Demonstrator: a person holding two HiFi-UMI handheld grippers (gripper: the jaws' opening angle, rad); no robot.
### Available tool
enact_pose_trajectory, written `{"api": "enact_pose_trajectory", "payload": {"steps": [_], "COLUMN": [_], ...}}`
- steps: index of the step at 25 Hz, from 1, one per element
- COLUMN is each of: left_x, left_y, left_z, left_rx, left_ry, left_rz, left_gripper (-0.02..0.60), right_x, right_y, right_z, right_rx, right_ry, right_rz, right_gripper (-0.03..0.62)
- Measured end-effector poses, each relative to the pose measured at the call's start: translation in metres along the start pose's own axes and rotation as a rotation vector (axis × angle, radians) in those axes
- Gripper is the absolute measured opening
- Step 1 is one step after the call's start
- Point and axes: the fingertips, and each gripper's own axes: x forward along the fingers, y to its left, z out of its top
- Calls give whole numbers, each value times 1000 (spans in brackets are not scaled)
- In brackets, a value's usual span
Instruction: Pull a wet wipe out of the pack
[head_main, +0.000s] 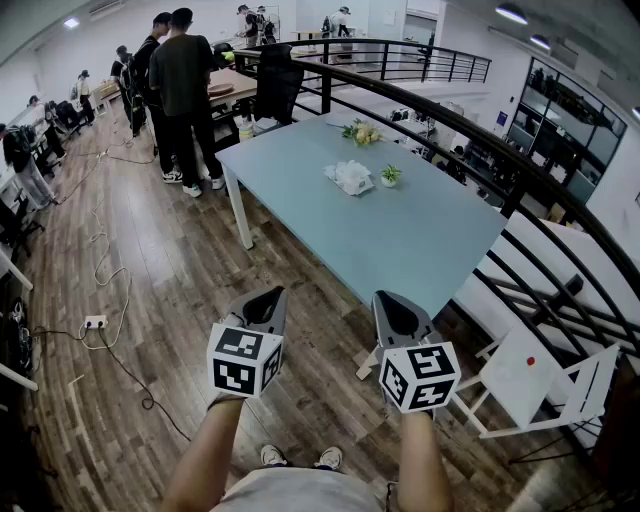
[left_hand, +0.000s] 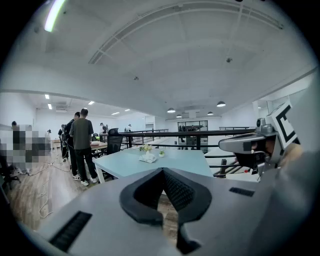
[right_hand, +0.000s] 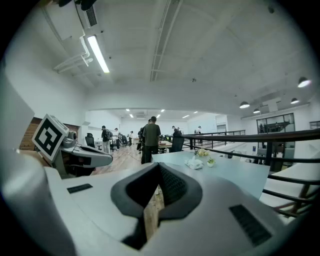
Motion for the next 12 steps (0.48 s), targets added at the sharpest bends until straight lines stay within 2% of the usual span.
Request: {"api": "enact_pose_trajectory", "payload": {"steps": [12], "left_x": [21], "left_y": [-21], "left_z": [1], "left_rx": [-5], "left_ry": [4], "left_rz": [6], "left_gripper": [-6], "right_x": [0], "right_y": [-23], "right_z": [-11], "right_rx": [4], "right_ry": [-6], "right_rz": [5], "right_gripper": [4]}}
